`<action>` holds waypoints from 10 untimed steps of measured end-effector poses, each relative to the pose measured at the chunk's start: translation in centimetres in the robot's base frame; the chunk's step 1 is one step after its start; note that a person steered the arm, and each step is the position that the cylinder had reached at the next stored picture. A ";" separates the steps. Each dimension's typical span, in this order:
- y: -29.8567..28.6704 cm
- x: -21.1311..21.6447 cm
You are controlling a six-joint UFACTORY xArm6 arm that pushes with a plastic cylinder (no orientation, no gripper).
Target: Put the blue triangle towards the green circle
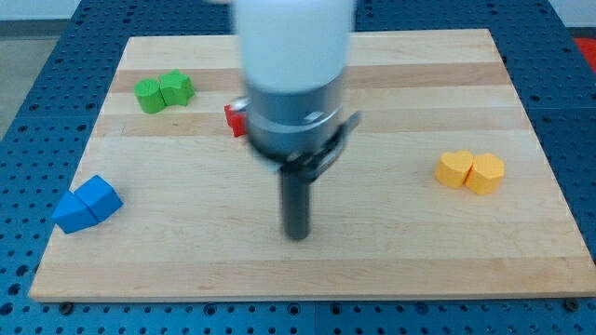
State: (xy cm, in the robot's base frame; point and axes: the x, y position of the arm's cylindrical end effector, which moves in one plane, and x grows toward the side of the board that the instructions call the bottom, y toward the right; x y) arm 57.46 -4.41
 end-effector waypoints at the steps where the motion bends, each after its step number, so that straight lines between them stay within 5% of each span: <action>1: -8.4 3.8; 2: -25.8 3.7; 10: -22.9 -2.6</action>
State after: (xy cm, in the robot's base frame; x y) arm 54.81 -27.28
